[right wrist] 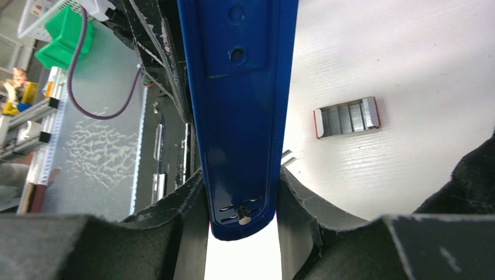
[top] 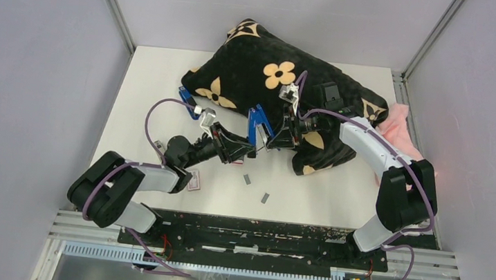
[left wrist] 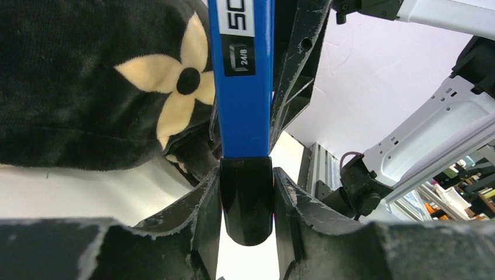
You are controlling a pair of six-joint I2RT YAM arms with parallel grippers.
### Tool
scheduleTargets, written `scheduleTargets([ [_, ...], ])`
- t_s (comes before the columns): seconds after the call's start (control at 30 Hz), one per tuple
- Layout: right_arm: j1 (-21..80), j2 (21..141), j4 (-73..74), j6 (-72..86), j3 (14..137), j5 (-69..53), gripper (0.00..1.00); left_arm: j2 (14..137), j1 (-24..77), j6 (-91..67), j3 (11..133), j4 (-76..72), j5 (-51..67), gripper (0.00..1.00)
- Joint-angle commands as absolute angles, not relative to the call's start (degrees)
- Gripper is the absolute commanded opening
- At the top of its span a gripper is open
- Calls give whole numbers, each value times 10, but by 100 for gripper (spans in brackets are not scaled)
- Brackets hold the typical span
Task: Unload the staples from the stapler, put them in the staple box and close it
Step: Unload the staple at the center of the board, then place the stapler at the center of the board.
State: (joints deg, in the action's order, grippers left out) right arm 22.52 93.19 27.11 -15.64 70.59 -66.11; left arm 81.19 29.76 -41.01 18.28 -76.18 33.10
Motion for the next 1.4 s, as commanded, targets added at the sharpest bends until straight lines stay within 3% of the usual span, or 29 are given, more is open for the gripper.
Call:
scheduleTargets([
  [0.0,222,928,220,-94,707,-725,2,825,295,-440,174,-846,317,46],
  [0.33,233,945,211,-82,705,-728,2,876,303,-490,187,-907,310,62],
  [0.6,239,950,214,-83,705,-728,2,893,312,-529,212,-893,244,63],
  [0.77,240,953,214,-82,705,-729,2,909,312,-554,224,-902,236,54],
  [0.93,241,960,225,-83,711,-732,3,929,312,-569,238,-927,272,10],
  [0.97,241,961,230,-87,713,-730,6,932,312,-573,239,-933,276,4],
  [1.03,241,959,252,-105,720,-723,18,933,312,-579,235,-938,278,3],
  [1.17,240,950,290,-139,729,-704,51,911,306,-577,203,-917,242,3],
  [1.27,237,941,324,-168,739,-682,70,867,295,-568,180,-837,199,3],
  [1.37,233,928,345,-189,741,-653,82,805,275,-575,176,-700,175,3],
])
